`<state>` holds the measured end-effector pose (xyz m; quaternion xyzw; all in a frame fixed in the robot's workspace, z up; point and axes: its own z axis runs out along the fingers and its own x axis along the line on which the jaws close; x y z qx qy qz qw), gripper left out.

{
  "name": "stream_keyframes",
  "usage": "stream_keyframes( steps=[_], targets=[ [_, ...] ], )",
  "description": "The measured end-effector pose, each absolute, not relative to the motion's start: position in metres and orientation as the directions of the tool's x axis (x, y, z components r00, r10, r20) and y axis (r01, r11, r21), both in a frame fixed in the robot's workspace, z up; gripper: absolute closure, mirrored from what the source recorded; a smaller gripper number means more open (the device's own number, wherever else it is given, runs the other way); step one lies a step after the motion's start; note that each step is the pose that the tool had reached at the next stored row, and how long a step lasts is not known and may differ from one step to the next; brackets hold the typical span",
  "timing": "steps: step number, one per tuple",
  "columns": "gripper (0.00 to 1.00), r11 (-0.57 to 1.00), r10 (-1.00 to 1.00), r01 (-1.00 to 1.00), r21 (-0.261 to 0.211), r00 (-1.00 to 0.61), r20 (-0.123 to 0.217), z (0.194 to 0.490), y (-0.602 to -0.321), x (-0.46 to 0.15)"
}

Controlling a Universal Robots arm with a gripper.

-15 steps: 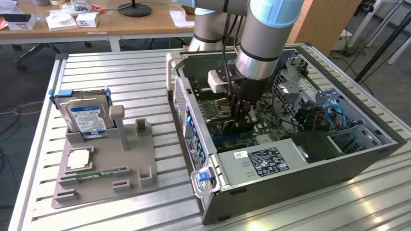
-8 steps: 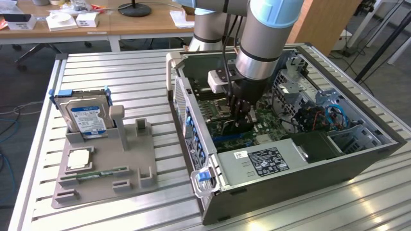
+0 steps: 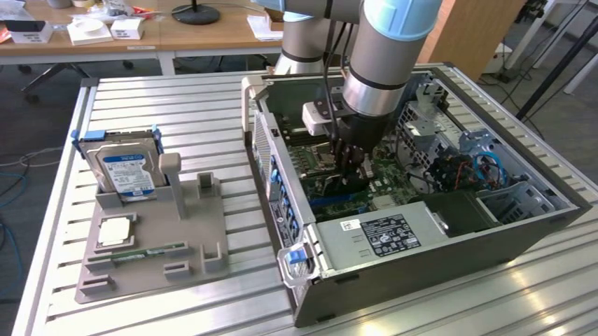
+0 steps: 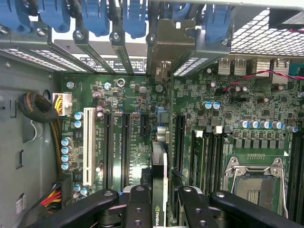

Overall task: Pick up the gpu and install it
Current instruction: 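Insert the gpu into the slot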

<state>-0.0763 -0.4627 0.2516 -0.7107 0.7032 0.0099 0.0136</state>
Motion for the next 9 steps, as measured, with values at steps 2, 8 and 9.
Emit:
stream_keyframes(
  steps=[2,8,9],
  targets=[
    [0.74,-0.010,-0.999,-1.000,-0.006,0.010,-0.033,0.2516,-0.4628,-0.0763],
    [0.74,-0.004,-0.999,-1.000,-0.006,0.004,-0.033,0.2516,-0.4627,-0.0763],
    [0.74,-0.001,-0.999,-1.000,-0.006,0.001,-0.033,0.2516,-0.4627,-0.0763]
  ],
)
